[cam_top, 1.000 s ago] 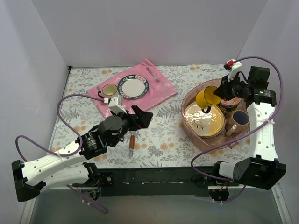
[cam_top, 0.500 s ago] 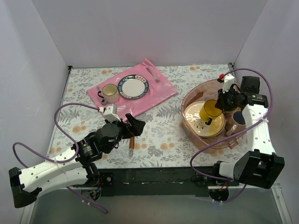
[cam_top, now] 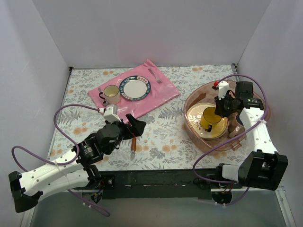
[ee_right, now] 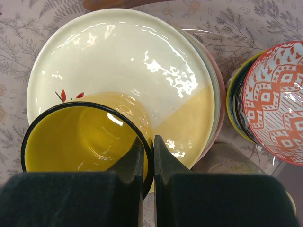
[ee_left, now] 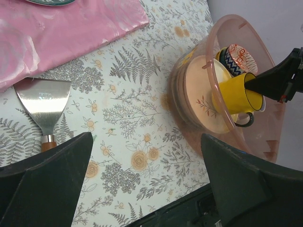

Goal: Place the mixed dishes into the plastic bin
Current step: Place the cup in the plastic bin.

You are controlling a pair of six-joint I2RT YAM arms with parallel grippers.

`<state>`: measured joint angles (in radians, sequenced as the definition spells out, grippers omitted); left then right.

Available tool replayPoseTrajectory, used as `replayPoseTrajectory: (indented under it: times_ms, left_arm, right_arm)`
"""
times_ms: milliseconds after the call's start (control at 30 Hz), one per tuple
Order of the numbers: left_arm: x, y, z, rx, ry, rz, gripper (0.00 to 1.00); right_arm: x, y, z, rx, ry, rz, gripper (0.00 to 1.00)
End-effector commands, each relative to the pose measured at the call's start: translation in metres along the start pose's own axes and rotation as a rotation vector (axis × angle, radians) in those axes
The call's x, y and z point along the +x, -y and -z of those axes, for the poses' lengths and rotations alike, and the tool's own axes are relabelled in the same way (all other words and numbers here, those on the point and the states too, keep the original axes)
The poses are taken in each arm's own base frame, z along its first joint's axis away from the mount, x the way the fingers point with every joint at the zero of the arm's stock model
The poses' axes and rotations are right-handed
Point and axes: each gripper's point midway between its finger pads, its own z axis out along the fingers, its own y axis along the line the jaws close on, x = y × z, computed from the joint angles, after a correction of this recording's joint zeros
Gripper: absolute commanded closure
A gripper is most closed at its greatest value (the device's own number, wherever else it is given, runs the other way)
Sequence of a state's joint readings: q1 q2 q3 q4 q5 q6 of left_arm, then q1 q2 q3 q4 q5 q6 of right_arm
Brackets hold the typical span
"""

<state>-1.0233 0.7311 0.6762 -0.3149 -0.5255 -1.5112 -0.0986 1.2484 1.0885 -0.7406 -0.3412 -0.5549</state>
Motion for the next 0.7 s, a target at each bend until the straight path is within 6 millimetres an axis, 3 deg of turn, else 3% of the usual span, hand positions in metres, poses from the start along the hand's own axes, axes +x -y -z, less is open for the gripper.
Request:
replayPoseTrajectory:
  times_ms: [0,667]
  left_arm:
    - [-0.0148,0.0027,0.0016,0.000,0.017,-0.012,0.02]
    - [-0.0197,-0.0041,-0.0026,-0.010,0.007,0.005,0.02]
  right_arm:
    - [-0.0226,0.0052,0.0029,0.037,0.081,0.056,0.96]
    - [-0.0193,0.0004,-0.0037,0.032,0.069,0.071,0.87]
